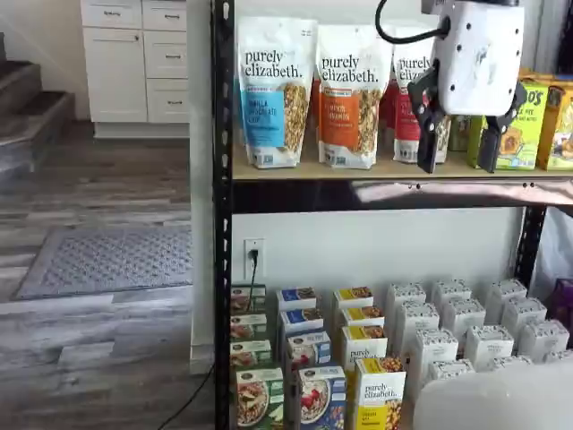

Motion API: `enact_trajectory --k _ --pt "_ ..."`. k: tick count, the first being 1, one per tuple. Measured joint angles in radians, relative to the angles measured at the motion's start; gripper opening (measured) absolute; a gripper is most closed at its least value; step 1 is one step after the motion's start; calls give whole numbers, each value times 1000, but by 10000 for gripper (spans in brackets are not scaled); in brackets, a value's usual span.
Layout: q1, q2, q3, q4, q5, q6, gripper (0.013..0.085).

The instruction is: Pick up the blue and white box that is on the bottom shelf, the second box from the left

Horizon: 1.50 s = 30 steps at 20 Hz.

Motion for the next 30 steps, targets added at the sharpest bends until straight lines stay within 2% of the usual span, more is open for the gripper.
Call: enact_trajectory --k 1,2,4,11,15,22,30 --pt "-13 0 0 14 0 -7 850" --pt "-43 -1 2 46 0 -21 850" --pt "-58 -4 5 61 -6 -32 850" --pt "-68 -3 17 49 -24 -49 850" --pt "-79 -10 59 60 -75 -59 850" --pt "-47 -1 161 65 -183 -37 850" --pt "-10 13 327 54 -370 -16 850"
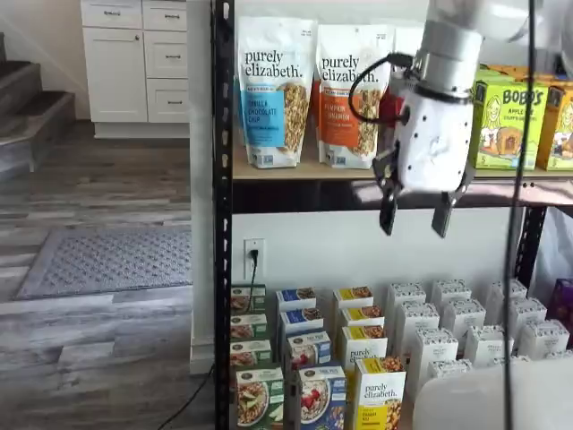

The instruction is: Pick up the blue and white box that is on the bottom shelf, the second box from the left

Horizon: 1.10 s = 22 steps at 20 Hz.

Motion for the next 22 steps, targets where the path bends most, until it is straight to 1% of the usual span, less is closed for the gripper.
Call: enact_trajectory --k 5,7,13,17,19,22 --pt "26 18 98 -17 -140 16 850" --pt "33 31 122 -21 -182 21 850" --pt "60 99 177 -28 -293 42 850" --pt "74 155 209 -16 -375 47 850" --pt "82 184 233 -12 -439 49 850" --pt "98 232 259 -19 -524 62 850"
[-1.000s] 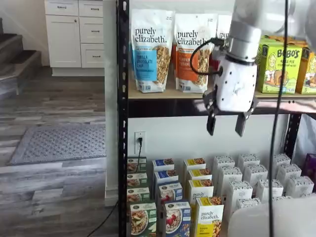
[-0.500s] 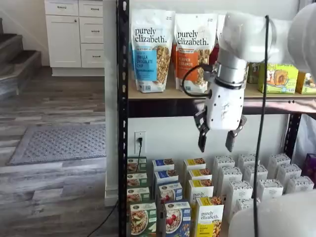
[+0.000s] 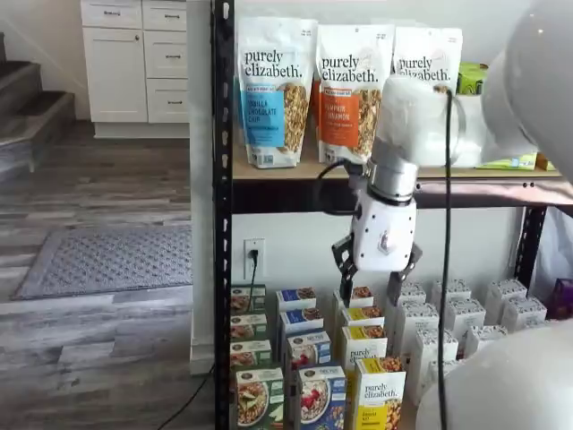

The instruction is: Pick up the blue and white box that is on the bottom shelf, the second box from the left

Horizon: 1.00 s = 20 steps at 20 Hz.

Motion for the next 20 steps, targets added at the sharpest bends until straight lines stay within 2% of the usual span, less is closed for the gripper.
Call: enact_trajectory --k 12,20 --pt "41 190 52 4 -257 22 850" --pt "67 344 77 46 -452 2 850"
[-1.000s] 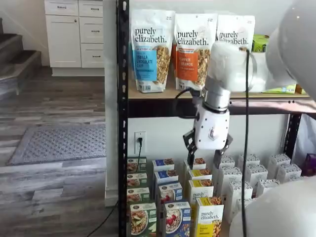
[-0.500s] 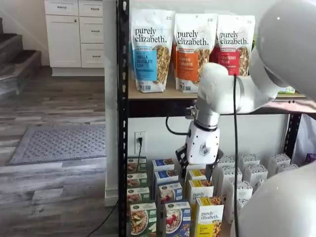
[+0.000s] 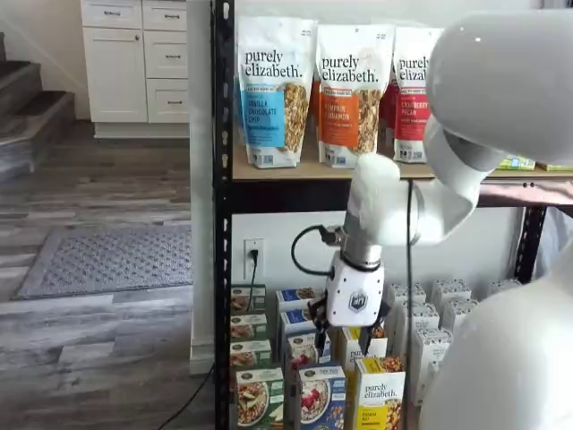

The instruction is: Pick up the blue and white box that is on the bottom shelf, the second box from the left

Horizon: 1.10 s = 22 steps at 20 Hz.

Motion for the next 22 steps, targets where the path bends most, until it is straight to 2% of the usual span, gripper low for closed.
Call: enact_trajectory --k 5,9,16,22 --pt "14 128 -14 35 -126 -26 850" --pt "-4 221 -63 89 -137 -91 850" --pt "-43 356 -150 98 -157 -141 850" --pt "-45 434 -199 83 -189 -133 850"
